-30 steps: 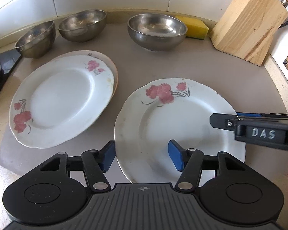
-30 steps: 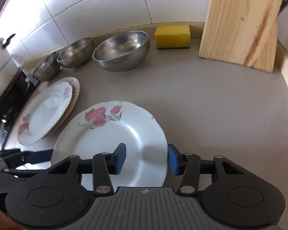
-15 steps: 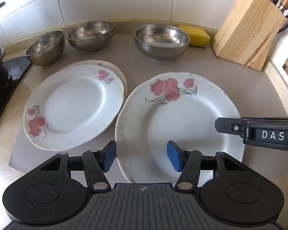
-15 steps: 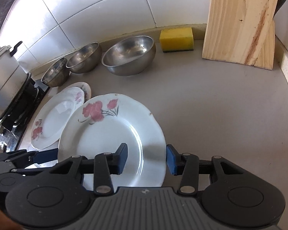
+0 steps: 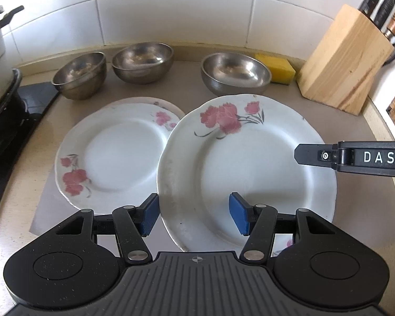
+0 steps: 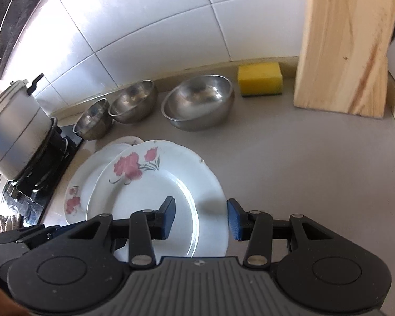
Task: Organize plates and bowls
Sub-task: 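Close the left gripper on the rim and lift the plate, then set the plate onto the plate stack and open the left gripper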
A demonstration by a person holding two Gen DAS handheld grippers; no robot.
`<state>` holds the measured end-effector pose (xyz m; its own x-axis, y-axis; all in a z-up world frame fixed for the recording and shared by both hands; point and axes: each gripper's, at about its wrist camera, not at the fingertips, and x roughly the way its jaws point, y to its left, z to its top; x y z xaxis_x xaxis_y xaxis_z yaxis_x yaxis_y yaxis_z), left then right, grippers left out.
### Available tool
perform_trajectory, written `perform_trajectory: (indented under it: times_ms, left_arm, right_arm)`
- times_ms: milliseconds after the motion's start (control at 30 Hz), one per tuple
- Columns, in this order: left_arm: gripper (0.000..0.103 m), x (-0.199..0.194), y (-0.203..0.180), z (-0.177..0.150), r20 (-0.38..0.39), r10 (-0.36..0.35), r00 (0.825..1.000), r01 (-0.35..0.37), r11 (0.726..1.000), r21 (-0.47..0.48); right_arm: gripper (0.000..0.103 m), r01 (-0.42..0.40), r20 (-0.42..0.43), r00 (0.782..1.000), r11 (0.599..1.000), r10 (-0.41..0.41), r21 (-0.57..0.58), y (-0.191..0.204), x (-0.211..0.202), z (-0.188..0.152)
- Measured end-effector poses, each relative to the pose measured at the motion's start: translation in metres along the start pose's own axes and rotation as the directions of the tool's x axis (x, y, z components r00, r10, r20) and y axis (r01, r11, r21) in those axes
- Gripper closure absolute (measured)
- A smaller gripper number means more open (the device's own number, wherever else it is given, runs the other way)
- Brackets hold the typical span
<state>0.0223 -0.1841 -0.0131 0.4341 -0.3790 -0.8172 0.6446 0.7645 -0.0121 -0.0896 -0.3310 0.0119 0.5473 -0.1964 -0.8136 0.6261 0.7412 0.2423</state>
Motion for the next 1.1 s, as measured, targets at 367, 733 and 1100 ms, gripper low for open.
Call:
perform_trajectory:
  times_ms: [367,733,1100]
  left_arm:
    - [0.046,-0.006,0.005,0.001,0.019,0.002,1.0,-0.002,1.0,-0.002]
    - [0.046,-0.014,0.028,0.005,0.049,0.054,0.997,-0.052,0.998,-0.043]
    - [0.045,0.002,0.084,0.001,0.02,0.132,0.991,-0.129,0.985,-0.113]
  right_arm:
    - [0.08,0.003,0.004,1.0,1.0,-0.003,-0.001,0.008,-0.001,0.002]
    - [0.08,-0.026,0.012,1.0,0.999,0.027,-0.039,0.033,0.008,0.015]
    - [0.08,-0.068,-0.042,0.997,0.995,0.065,-0.079,0.087,0.058,0.03]
